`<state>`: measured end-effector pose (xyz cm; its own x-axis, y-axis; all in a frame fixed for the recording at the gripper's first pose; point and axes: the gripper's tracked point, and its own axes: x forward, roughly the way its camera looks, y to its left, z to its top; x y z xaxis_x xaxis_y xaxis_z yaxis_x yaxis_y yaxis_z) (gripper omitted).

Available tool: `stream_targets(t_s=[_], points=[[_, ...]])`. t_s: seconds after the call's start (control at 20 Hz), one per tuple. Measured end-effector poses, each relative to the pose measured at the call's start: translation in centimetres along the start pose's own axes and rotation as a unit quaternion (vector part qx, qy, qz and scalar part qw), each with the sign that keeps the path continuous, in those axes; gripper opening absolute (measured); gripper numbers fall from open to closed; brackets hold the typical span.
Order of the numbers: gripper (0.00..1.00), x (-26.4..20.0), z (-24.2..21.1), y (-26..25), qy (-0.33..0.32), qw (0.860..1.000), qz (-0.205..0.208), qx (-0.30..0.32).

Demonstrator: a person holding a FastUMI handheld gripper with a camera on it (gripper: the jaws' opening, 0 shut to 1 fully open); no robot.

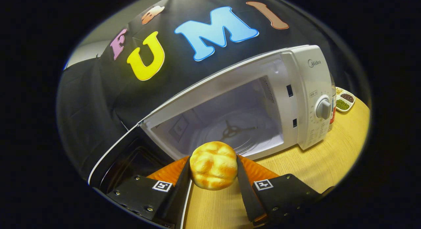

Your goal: Open the microwave, put the food inside, and close the microwave door.

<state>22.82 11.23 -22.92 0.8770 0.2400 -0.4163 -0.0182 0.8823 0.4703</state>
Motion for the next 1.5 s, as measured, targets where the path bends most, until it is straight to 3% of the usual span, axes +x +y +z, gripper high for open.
stream_targets(t_s=[1.0,1.2,1.3,1.5], points=[[0.79,9.8,0.2,-3.1,-0.027,0.998,-0.051,0.006],[0.87,9.8,0.3,-3.2,-0.034,0.998,-0.058,-0.003],[0.98,9.5,0.8,-3.2,-0.036,0.998,-0.057,-0.007],[0.97,7.9,1.4,-2.7,-0.035,0.998,-0.050,-0.027]])
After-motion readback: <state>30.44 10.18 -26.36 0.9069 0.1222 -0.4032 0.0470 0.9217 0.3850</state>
